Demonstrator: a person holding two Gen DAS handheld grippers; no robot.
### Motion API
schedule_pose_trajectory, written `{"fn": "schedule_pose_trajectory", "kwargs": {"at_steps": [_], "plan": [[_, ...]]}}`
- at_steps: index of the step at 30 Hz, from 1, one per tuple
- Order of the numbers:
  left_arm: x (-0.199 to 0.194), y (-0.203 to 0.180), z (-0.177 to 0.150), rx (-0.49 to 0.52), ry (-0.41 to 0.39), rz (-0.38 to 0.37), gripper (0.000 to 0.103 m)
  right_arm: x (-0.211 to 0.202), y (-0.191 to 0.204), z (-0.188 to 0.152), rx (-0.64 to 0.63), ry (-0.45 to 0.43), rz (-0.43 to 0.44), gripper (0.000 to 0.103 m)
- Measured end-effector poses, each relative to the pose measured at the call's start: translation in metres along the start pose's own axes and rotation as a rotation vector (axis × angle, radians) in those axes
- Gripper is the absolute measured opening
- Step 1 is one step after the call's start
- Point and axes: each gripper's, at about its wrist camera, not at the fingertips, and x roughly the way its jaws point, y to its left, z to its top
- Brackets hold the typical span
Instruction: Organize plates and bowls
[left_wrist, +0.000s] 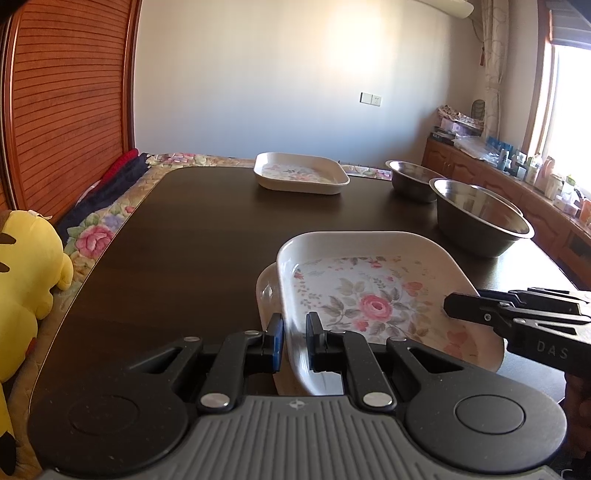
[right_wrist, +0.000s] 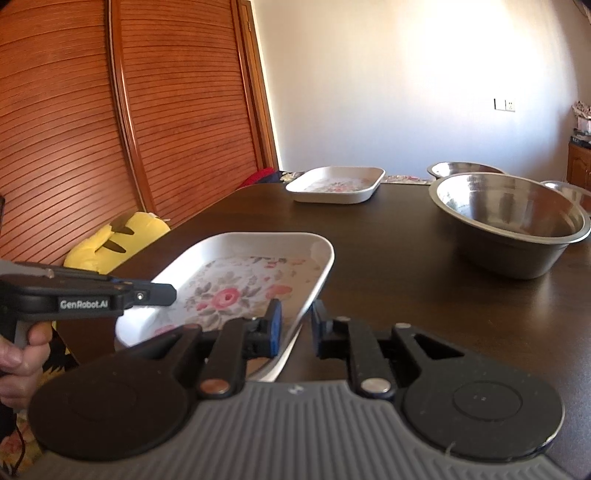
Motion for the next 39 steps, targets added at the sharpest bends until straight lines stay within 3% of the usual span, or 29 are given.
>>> {"fn": "schedule_pose_trajectory", "kwargs": {"at_steps": [10, 14, 27, 39], "plan": [[-0.016, 0.009, 0.002, -0.029, -0.047, 0.009, 0.014, 0.001, 0.000, 0.001, -0.028, -0.010, -0.002, 0.016], [-0.010, 0.013, 0.000, -0.039, -0.027, 0.036, 0.015, -0.001, 0.001, 0.002, -0.027, -0.016, -0.003, 0.017], [0.004, 0.020, 0.002, -0.053, 0.005, 0.008, 0.018, -0.005, 0.000, 0.007, -0.014, -0.028, 0.009, 0.017], [0.011, 0.022, 0.031, -0.002, -0.015, 0.009, 0.020, -0.002, -0.010, 0.043, -0.078, -0.047, 0.000, 0.017]]}}
